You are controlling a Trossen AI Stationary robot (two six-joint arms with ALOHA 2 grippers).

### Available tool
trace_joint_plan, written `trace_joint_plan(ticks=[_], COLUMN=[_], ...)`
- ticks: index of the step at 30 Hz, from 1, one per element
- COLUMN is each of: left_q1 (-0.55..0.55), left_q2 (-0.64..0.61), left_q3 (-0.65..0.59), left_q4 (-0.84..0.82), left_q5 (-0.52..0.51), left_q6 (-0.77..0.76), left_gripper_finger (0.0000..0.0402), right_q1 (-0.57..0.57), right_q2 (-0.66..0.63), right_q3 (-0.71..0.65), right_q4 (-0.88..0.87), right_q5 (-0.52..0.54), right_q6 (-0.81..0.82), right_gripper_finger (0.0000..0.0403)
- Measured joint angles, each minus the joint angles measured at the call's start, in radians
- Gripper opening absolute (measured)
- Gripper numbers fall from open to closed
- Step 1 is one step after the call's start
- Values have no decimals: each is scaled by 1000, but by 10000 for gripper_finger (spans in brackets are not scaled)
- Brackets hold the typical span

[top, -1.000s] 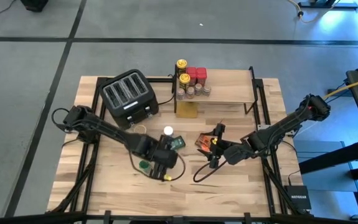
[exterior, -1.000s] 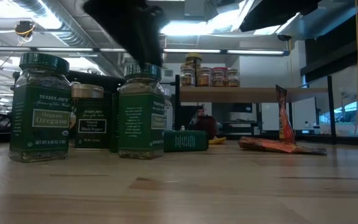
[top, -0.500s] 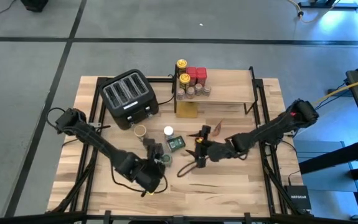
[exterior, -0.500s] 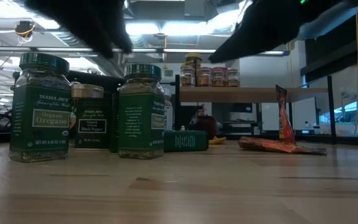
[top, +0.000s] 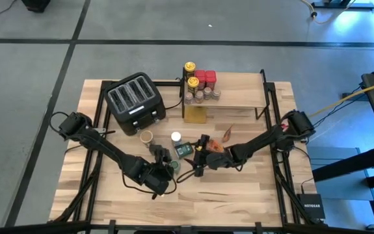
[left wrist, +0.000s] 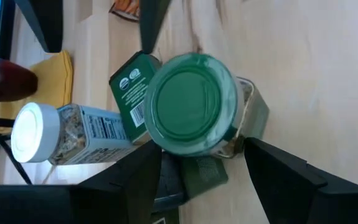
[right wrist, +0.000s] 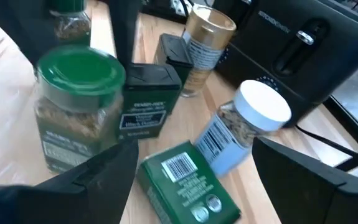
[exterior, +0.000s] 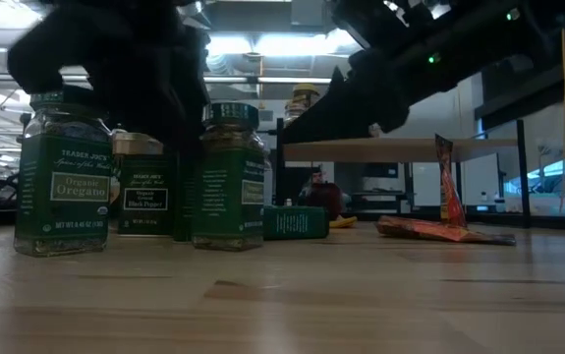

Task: Shelf spices
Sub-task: Put the green seasoning bottle on the shelf

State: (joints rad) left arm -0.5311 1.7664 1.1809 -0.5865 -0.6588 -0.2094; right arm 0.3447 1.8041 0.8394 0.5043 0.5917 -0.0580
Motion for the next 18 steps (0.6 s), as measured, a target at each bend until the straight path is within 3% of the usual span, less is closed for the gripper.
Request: trace_joint_plan(ticks=[6,18], left_q1=[28,49], left_q2=[0,1], left_q3=[-11,-11], left_q4=[11,48], left_q5=[0,10], left_q6=[-6,30], left_gripper_finger=[224,224], right_q1=[0,0], right_q2=[47,85], right_q3=[0,32], right_q4=[79,67], right_q5=[-13,-53], right_q6=[-3,-31], right_gripper_finger=[319,319])
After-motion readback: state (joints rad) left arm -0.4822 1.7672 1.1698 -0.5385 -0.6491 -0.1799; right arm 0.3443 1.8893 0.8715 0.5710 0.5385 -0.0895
